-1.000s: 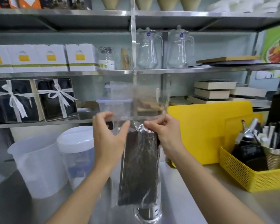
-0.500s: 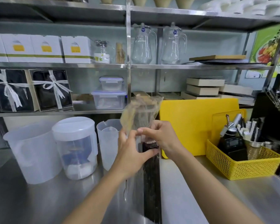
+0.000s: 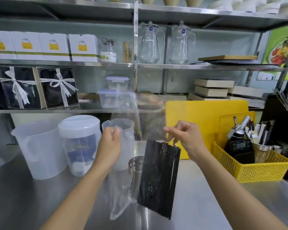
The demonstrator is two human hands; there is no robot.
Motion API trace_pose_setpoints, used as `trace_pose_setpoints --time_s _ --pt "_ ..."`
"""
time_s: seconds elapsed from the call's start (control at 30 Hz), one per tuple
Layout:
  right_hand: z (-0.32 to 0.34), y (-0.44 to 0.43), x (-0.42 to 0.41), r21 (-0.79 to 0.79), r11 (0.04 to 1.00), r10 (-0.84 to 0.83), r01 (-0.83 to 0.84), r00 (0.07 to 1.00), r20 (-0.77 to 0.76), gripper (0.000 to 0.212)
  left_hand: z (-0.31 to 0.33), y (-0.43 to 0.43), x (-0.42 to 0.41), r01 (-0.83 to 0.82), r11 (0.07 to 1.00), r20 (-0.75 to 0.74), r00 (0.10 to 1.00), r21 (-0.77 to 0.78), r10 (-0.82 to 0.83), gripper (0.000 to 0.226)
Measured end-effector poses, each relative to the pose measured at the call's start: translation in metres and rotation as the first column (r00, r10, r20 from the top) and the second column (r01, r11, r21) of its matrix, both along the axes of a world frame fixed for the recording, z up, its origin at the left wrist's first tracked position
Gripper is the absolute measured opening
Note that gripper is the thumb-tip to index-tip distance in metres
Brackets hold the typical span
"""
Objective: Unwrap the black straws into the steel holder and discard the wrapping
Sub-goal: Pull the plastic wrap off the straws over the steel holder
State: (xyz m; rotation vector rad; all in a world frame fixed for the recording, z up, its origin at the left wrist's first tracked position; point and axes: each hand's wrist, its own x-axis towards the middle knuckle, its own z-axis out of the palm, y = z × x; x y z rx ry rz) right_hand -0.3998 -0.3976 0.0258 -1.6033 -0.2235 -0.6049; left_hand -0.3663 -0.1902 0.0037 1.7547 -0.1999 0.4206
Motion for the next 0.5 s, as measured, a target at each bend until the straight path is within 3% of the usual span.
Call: trace_pose_setpoints --time_s 0.17,0.3,0.4,0.43,0.5 --pt "-0.011 -0.015 0.005 0.047 0.996 -0.079 0.082 0.996 -0.049 0.042 -0.006 0.0 0.003 -0.064 0.986 -0.081 0.995 -0.153 0.052 0.014" --pt "-0.015 -0.02 0.007 0.071 0.99 -0.112 0.122 0.986 -0.127 0.045 -0.007 -0.002 0.002 -0.037 0.989 -0.181 0.983 -0.145 0.01 0.039" --pt "-0.017 -0.021 0.008 0.07 0.992 -0.095 0.107 0.984 -0.153 0.046 -0.005 -0.003 -0.007 0.126 0.992 -0.309 0.943 -0.008 -0.122 0.097" --pt "-0.018 -0.02 0.009 0.06 0.992 -0.097 0.107 0.983 -0.157 0.046 -0.006 -0.003 -0.011 0.189 0.979 -0.347 0.925 0.073 -0.153 0.105" --pt "-0.018 -0.017 0.009 0.048 0.995 -0.084 0.093 0.984 -0.159 0.045 -0.01 -0.003 -0.012 0.279 0.947 -0.368 0.907 0.157 -0.206 0.087"
